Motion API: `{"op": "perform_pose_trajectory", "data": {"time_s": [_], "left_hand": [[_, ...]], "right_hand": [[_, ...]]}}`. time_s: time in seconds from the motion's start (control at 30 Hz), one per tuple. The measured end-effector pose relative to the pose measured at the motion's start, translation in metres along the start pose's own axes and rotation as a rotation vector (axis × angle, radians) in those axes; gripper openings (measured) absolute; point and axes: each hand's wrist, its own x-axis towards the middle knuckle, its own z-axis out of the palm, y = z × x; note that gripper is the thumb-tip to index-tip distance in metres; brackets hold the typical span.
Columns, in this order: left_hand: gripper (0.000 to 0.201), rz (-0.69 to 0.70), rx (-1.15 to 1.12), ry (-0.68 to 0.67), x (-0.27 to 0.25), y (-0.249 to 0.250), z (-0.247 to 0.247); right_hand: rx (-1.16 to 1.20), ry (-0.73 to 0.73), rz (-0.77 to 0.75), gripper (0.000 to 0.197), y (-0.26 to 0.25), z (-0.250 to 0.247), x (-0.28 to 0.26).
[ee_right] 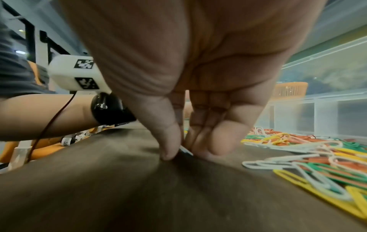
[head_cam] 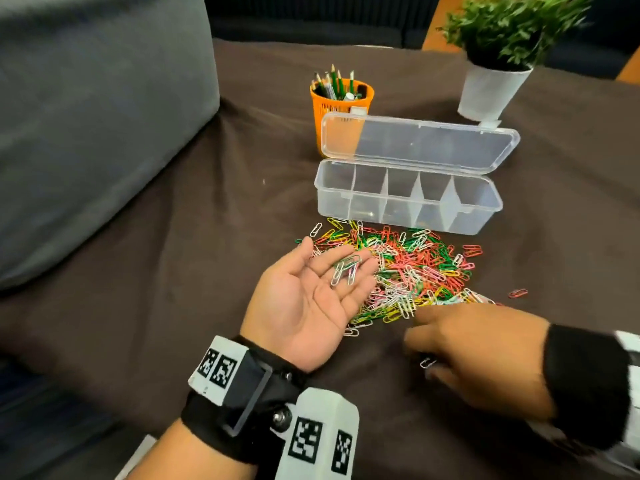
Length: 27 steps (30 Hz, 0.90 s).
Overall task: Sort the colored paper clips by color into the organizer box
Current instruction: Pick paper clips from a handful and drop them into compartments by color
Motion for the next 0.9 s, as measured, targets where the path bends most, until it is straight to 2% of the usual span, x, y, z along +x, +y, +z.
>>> {"op": "perform_pose_trajectory", "data": {"time_s": [0.07, 0.13, 0.23, 0.3, 0.37, 0.47, 0.53, 0.67, 0.77, 0.9], "left_hand": [[0.059, -0.016, 0.028, -0.013, 0.004, 0.0, -0.002], [0.06, -0.033, 0.052, -0.04, 0.006, -0.001, 0.002], [0.063, -0.058, 0.049, -0.072, 0.007, -0.006, 0.01], [0.065, -0.078, 0.035, -0.092, 0.006, -0.011, 0.016], [0.066, -0.113, 0.021, -0.137, 0.004, -0.016, 0.019], [0.068, -0.129, -0.021, -0.179, 0.001, -0.017, 0.025], [0.072, -0.125, -0.02, -0.197, -0.002, -0.017, 0.029], [0.074, -0.122, 0.029, -0.225, -0.009, -0.015, 0.04], [0.075, -0.114, 0.072, -0.255, -0.009, -0.009, 0.054], [0.075, -0.084, 0.056, -0.292, -0.002, -0.003, 0.069]], "right_hand": [[0.02, 0.029, -0.008, 0.012, 0.002, 0.003, -0.001], [0.135, 0.127, -0.027, 0.008, 0.008, -0.004, -0.002], [0.383, 0.445, -0.019, 0.015, 0.018, -0.022, 0.002], [0.307, 0.602, -0.057, 0.018, 0.021, -0.038, 0.01], [0.13, 0.608, -0.104, 0.026, 0.017, -0.048, 0.017], [-0.053, 0.45, -0.132, 0.025, 0.011, -0.06, 0.023], [-0.105, 0.383, -0.136, 0.019, 0.009, -0.064, 0.021], [-0.102, 0.345, -0.141, 0.018, 0.012, -0.072, 0.015], [-0.113, 0.378, -0.131, 0.022, 0.018, -0.078, 0.011], [-0.122, 0.501, -0.132, 0.024, 0.028, -0.086, 0.01]]}}
